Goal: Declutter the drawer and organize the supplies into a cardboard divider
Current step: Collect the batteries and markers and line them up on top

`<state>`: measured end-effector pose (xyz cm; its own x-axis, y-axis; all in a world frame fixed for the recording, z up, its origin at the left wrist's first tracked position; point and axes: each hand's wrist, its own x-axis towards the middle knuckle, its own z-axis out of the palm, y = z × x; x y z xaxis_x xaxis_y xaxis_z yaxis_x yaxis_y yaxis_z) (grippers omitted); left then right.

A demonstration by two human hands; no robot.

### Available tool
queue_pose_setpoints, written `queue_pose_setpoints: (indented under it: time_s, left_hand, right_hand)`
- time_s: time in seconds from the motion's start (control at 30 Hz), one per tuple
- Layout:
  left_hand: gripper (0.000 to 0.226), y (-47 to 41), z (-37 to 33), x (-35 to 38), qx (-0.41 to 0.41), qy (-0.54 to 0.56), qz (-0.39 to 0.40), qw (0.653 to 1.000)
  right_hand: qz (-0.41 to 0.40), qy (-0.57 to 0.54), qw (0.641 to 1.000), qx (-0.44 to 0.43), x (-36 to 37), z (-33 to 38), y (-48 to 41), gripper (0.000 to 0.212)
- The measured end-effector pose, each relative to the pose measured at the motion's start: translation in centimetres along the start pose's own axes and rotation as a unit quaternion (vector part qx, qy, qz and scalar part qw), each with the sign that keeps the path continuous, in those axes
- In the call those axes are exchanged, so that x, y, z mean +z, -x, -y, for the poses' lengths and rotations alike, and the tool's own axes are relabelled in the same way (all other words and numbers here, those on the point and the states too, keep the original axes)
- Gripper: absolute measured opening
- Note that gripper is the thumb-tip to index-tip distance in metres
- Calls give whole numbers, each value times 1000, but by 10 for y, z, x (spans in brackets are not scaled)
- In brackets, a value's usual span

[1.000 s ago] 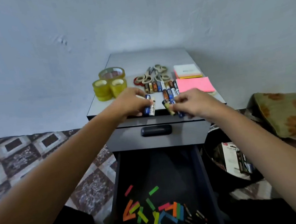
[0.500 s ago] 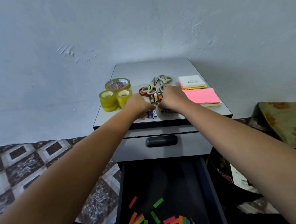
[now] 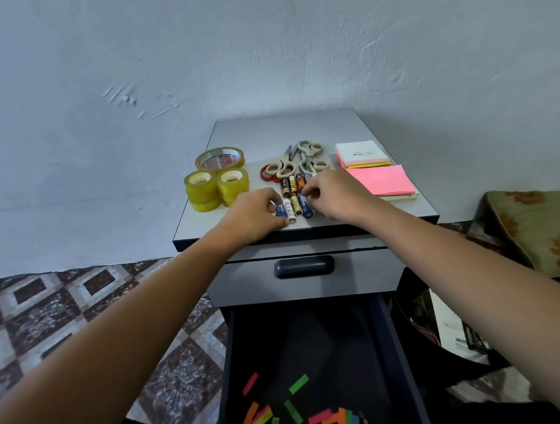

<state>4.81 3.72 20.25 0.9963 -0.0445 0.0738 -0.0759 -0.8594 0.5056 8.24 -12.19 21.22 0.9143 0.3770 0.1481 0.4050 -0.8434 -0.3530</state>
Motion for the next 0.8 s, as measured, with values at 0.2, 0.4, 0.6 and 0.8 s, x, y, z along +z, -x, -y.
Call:
queue_pose_setpoints:
  time_s: [0.2, 0.4, 0.6, 0.8]
  left_hand:
    - [36, -4, 2, 6, 33, 12, -20, 999]
    - [31, -11, 1, 11, 46, -2, -46, 998]
    - [30, -15, 1, 14, 46, -5, -54, 997]
    - [32, -15, 3, 14, 48, 12, -49, 998]
  right_hand:
    - [7, 83, 994, -69, 2, -8, 8, 31]
    - [-8, 134, 987, -83, 4, -13, 11, 33]
    - [-29, 129, 988, -74, 7, -15, 9, 29]
    - [-42, 114, 990, -68, 9, -17, 8, 31]
